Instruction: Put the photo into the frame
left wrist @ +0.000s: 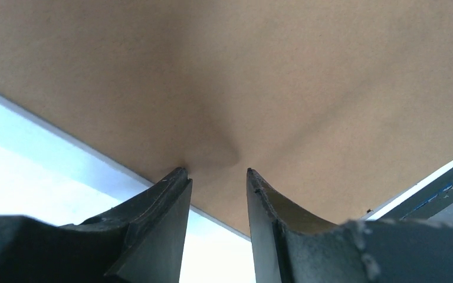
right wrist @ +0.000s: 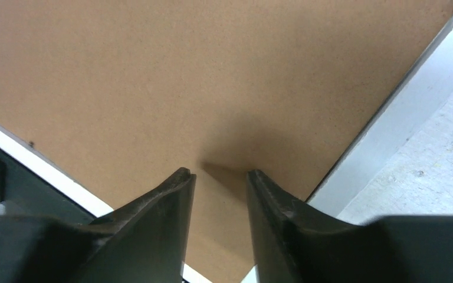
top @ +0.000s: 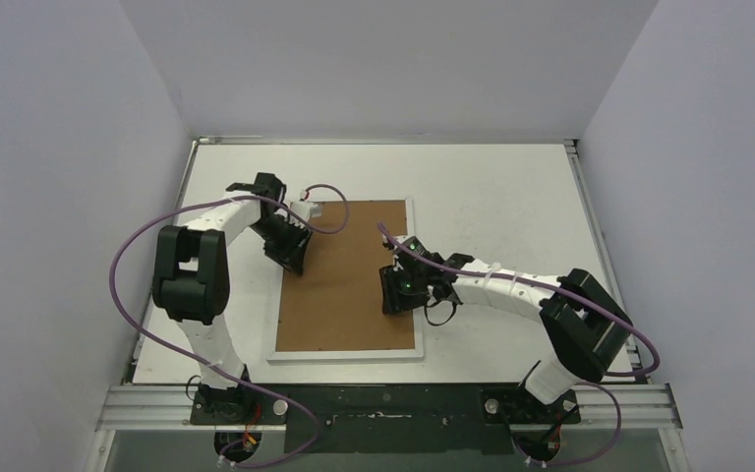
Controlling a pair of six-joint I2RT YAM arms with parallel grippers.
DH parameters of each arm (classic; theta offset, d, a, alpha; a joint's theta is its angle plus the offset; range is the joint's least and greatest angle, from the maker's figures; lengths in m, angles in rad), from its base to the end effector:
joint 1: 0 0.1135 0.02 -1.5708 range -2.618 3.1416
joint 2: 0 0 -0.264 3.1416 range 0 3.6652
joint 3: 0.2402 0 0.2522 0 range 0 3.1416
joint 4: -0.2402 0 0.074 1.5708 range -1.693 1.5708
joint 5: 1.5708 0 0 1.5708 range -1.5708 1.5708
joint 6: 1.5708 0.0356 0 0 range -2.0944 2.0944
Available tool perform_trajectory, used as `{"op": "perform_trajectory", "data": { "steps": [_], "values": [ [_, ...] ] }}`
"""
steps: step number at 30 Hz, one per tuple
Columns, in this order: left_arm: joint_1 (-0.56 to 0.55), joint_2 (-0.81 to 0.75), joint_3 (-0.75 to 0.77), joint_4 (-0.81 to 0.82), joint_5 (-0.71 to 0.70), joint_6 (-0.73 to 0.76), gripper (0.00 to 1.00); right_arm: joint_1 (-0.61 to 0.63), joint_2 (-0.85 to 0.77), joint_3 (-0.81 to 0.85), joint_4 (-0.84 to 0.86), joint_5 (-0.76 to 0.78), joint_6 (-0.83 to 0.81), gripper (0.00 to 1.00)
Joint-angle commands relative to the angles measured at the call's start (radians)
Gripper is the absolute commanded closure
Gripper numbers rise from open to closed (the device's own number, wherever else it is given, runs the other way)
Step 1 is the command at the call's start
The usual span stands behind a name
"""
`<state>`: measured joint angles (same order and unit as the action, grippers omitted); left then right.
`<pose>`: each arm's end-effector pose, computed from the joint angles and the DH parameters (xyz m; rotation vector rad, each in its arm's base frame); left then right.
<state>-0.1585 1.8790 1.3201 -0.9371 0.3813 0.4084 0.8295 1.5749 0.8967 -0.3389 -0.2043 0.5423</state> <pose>0.3411 -0.0679 0.1793 0.8512 2.8455 -0.5549 0.2018 0.2311 0.1779 -0.4731 2.7120 0.7135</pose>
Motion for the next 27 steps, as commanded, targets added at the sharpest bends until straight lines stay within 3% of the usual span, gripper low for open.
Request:
{"op": "perform_trajectory", "data": {
  "steps": [1, 4, 9, 13, 17, 23, 27],
  "values": [
    [0.057, -0.022, 0.036, -0.035, 0.039, 0.025, 0.62, -0.072, -0.018, 0.034, 0.002, -0.044, -0.016, 0.49],
    [0.106, -0.032, 0.073, -0.084, 0.073, 0.07, 0.62, -0.144, -0.079, 0.061, -0.008, -0.089, 0.001, 0.3],
    [0.203, -0.05, 0.126, -0.2, 0.117, 0.213, 0.56, -0.226, -0.097, 0.068, 0.001, -0.114, 0.03, 0.15],
    [0.274, -0.078, 0.103, -0.238, 0.054, 0.374, 0.53, -0.283, -0.049, 0.047, 0.067, -0.137, 0.063, 0.08],
    [0.292, -0.126, -0.032, -0.163, -0.03, 0.484, 0.52, -0.32, 0.03, 0.068, 0.173, -0.202, 0.072, 0.03],
    [0.198, -0.199, -0.276, 0.02, -0.137, 0.526, 0.52, -0.355, 0.178, 0.159, 0.262, -0.26, 0.081, 0.0],
    [0.126, -0.241, -0.357, 0.078, -0.137, 0.537, 0.52, -0.366, 0.244, 0.216, 0.32, -0.294, 0.106, 0.0]
  ]
}}
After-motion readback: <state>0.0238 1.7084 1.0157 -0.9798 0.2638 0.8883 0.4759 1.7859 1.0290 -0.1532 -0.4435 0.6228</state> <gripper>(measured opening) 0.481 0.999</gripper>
